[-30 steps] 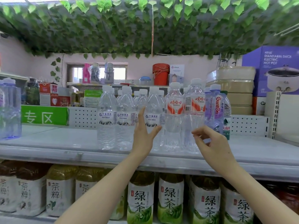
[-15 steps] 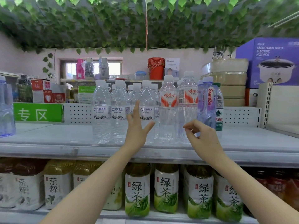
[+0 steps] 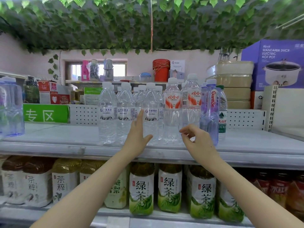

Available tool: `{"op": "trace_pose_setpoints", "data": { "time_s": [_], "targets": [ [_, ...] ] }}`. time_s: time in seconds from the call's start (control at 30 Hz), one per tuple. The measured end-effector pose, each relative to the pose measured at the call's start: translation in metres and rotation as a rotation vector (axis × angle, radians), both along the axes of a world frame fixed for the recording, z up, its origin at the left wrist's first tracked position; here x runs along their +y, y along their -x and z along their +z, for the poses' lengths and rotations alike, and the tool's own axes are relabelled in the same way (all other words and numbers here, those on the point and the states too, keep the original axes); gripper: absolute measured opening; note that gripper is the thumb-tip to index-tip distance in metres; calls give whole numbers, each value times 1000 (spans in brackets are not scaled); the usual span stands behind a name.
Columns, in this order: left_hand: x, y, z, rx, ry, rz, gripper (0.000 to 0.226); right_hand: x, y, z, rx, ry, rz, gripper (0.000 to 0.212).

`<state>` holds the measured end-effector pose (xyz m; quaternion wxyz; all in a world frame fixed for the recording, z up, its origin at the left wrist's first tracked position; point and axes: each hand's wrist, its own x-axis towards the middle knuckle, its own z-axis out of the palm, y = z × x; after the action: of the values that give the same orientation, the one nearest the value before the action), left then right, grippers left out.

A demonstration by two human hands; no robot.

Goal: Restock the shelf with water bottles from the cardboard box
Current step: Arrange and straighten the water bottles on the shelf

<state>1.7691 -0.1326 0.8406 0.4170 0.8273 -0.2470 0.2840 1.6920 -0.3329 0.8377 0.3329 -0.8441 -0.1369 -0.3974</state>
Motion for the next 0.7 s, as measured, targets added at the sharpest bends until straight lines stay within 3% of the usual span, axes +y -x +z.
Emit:
{"op": "trace_pose_setpoints", "data": {
  "time_s": [0.2, 0.47, 0.7],
  "targets": [
    [12, 6, -1, 2, 1, -20, 91, 12, -3, 3, 17, 12, 20, 17],
    [61, 31, 10, -159, 31, 158, 65, 43, -12, 15, 14, -37, 150, 18],
    [121, 34, 19, -177, 73, 263, 52, 84, -23, 25, -13, -72, 205, 18]
  ]
}}
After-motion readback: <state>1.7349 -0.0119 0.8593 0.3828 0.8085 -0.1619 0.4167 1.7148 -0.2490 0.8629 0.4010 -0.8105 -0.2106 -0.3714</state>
